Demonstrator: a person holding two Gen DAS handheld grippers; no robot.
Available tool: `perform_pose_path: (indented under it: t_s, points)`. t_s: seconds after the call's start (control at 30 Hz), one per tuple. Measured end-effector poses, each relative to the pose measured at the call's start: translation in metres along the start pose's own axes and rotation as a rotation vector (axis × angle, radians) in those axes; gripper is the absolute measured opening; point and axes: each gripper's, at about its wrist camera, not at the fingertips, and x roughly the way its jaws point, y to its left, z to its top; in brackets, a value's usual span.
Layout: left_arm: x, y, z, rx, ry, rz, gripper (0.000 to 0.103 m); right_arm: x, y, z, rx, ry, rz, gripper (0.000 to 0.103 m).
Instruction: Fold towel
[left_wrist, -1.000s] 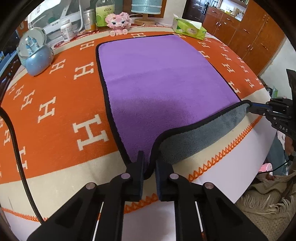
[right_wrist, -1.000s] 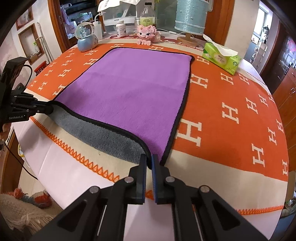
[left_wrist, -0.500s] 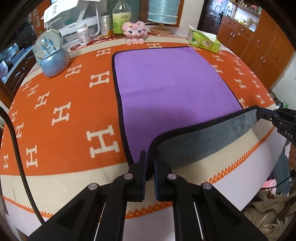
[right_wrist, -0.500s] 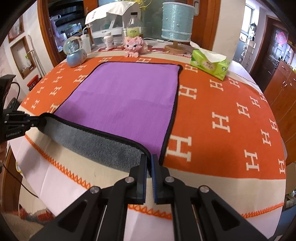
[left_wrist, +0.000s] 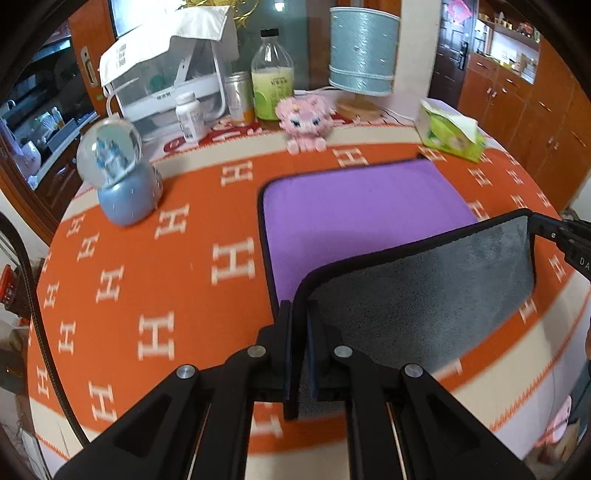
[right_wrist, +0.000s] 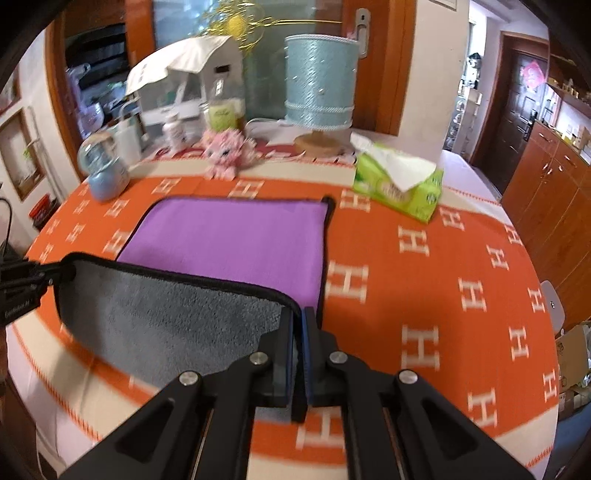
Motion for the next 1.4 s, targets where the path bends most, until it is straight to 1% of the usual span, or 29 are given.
perform_pose_path:
  t_s: [0.2, 0.37, 0.67, 0.8, 0.93, 1.17, 1.4]
  points:
    - [0.023, 0.008, 0.04, -0.033, -0.024, 0.049, 0.005, 0.031, -0.004, 0.038, 0.026, -0.014, -0.034, 0.004]
    - [0.038, 0.018, 0.065, -0.065, -0.034, 0.08, 0.005, 0.047, -0.006, 0.063, 0.037, -0.029, -0.057, 0.004]
    - [0.063, 0.021, 0.093, -0.108, -0.043, 0.115, 0.005, 0.076, -0.012, 0.098, 0.084, -0.028, -0.085, 0.004]
    - [0.074, 0.021, 0.1, -0.124, -0.037, 0.122, 0.005, 0.09, -0.018, 0.108, 0.097, -0.013, -0.088, 0.004]
    - [0.09, 0.021, 0.106, -0.129, -0.02, 0.15, 0.005, 0.107, -0.018, 0.112, 0.1, 0.013, -0.092, 0.004]
    - [0.114, 0.025, 0.112, -0.151, 0.005, 0.179, 0.005, 0.135, -0.014, 0.114, 0.085, 0.056, -0.121, 0.004]
    - [0.134, 0.023, 0.115, -0.159, 0.027, 0.212, 0.008, 0.151, -0.013, 0.113, 0.09, 0.083, -0.14, 0.005]
